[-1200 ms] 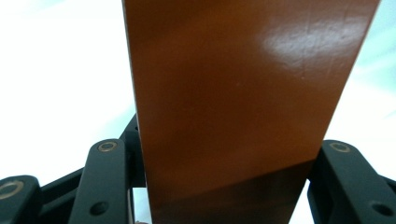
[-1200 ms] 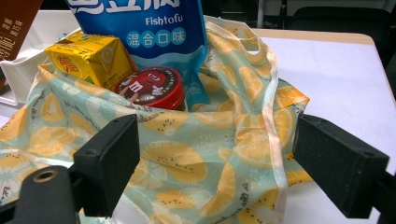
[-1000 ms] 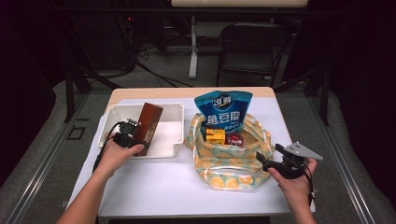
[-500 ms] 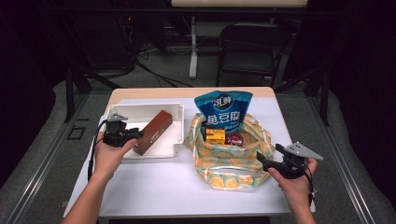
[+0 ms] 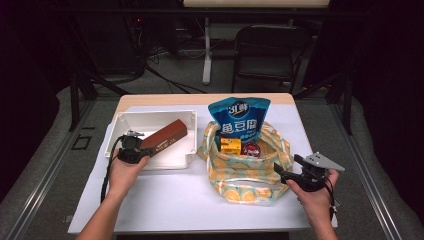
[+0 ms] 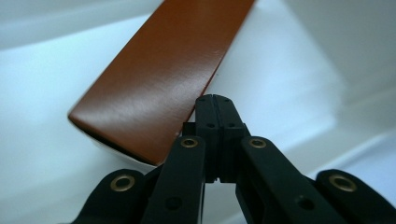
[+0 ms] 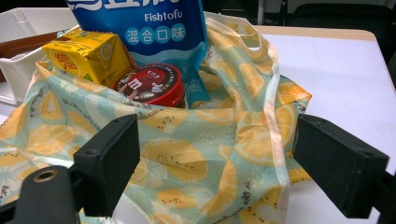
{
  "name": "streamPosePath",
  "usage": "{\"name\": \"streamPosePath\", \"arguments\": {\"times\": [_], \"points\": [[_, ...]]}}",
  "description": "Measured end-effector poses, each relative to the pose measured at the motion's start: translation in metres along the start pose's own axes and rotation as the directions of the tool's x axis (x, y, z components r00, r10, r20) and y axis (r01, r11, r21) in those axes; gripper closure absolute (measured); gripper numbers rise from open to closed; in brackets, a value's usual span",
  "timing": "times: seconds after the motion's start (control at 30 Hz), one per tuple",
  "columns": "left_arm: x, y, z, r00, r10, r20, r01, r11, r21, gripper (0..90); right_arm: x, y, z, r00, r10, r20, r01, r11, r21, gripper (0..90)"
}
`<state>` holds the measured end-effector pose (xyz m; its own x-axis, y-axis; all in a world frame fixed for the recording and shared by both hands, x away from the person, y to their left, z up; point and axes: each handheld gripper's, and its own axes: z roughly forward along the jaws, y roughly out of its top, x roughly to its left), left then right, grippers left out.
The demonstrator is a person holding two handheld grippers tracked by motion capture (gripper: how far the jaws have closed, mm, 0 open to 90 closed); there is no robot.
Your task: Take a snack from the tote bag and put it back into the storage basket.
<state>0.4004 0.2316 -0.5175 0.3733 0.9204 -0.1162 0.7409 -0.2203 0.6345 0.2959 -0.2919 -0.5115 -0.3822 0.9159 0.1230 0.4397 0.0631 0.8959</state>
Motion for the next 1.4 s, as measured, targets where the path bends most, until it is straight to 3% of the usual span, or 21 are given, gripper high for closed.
{"name": "streamPosePath", "arguments": {"times": [0.3, 0.53, 0.7, 1.03, 1.1, 1.23, 1.4], "points": [[0.017, 0.012, 0.011, 0.9963, -0.084, -0.018, 0.084, 0.9962, -0.022, 90.0, 0.0, 0.0, 0.0, 1.0, -0.001, 0.002, 0.001, 1.0, 0.002, 14.8], [0.016, 0.022, 0.02, 0.993, -0.115, -0.029, 0.114, 0.9927, -0.04, 90.0, 0.0, -0.001, 0.001, 1.0, 0.0, 0.001, 0.0, 1.0, 0.006, 14.9], [0.02, 0.024, 0.026, 0.9856, -0.166, -0.035, 0.164, 0.9851, -0.053, 90.0, 0.0, -0.001, 0.001, 1.0, 0.004, 0.002, -0.004, 1.0, 0.005, 14.9], [0.022, 0.026, 0.03, 0.9793, -0.198, -0.041, 0.195, 0.9781, -0.073, 90.0, -0.001, -0.001, 0.001, 1.0, 0.003, 0.004, -0.003, 1.0, 0.007, 15.1], [0.016, 0.027, 0.028, 0.9817, -0.188, -0.031, 0.184, 0.9789, -0.088, 90.0, -0.001, -0.001, 0.001, 1.0, 0.003, 0.004, -0.003, 1.0, 0.006, 15.1], [-0.008, 0.031, 0.026, 0.9917, -0.129, 0.0, 0.128, 0.9852, -0.114, 90.0, -0.001, -0.001, 0.003, 1.0, 0.008, 0.005, -0.008, 1.0, 0.006, 15.1], [-0.042, 0.04, 0.032, 0.9933, -0.079, 0.084, 0.09, 0.9863, -0.138, 90.0, 0.001, 0.0, 0.002, 1.0, -0.002, 0.003, 0.002, 1.0, 0.01, 15.1]]}}
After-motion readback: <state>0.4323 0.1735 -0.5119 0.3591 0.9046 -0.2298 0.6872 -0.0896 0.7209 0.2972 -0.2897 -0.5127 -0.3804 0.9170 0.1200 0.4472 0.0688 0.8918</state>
